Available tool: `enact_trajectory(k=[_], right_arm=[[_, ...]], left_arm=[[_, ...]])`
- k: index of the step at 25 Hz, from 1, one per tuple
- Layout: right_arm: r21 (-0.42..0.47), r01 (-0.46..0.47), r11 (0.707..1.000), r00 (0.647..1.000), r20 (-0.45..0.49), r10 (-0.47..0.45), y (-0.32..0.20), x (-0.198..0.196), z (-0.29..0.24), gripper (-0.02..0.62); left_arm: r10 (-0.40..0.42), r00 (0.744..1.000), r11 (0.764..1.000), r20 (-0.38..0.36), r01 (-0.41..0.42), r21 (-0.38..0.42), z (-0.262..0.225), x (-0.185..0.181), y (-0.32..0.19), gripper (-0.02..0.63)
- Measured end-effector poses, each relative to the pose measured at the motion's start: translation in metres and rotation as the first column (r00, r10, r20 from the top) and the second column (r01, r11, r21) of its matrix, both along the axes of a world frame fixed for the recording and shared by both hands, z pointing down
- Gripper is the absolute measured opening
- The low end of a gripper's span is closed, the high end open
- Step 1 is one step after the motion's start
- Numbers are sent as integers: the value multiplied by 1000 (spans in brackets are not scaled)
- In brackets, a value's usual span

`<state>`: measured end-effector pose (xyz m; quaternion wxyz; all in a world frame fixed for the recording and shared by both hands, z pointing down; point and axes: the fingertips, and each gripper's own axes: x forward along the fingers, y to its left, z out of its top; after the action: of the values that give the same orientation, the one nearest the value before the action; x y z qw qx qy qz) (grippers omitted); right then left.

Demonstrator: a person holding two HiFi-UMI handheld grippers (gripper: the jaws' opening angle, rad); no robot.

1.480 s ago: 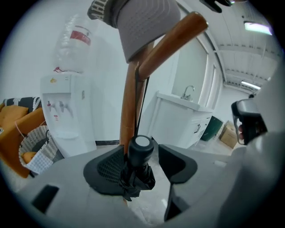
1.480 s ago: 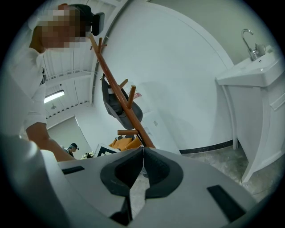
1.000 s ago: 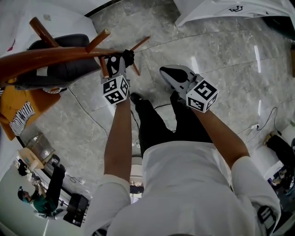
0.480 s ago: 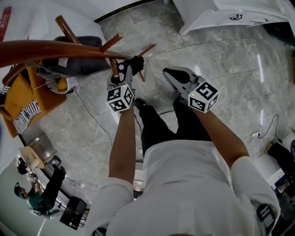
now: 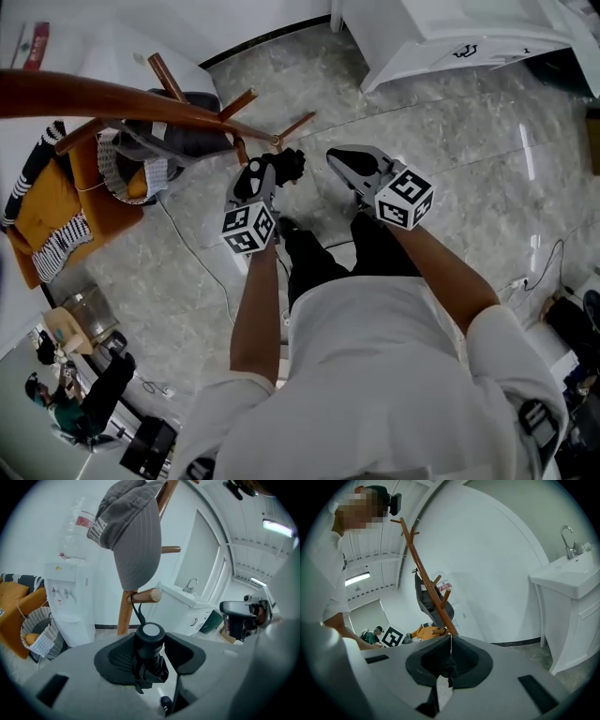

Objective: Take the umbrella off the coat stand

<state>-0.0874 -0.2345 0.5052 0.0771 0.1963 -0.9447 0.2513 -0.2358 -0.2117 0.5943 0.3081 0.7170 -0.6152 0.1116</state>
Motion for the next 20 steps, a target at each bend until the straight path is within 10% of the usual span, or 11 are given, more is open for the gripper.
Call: enact_trajectory(k=[20], right_arm=[[106, 9, 994, 1000, 16, -11, -9, 14, -92, 15]], left_arm=[[126, 992, 987, -17, -123, 104, -115, 17, 57, 199]])
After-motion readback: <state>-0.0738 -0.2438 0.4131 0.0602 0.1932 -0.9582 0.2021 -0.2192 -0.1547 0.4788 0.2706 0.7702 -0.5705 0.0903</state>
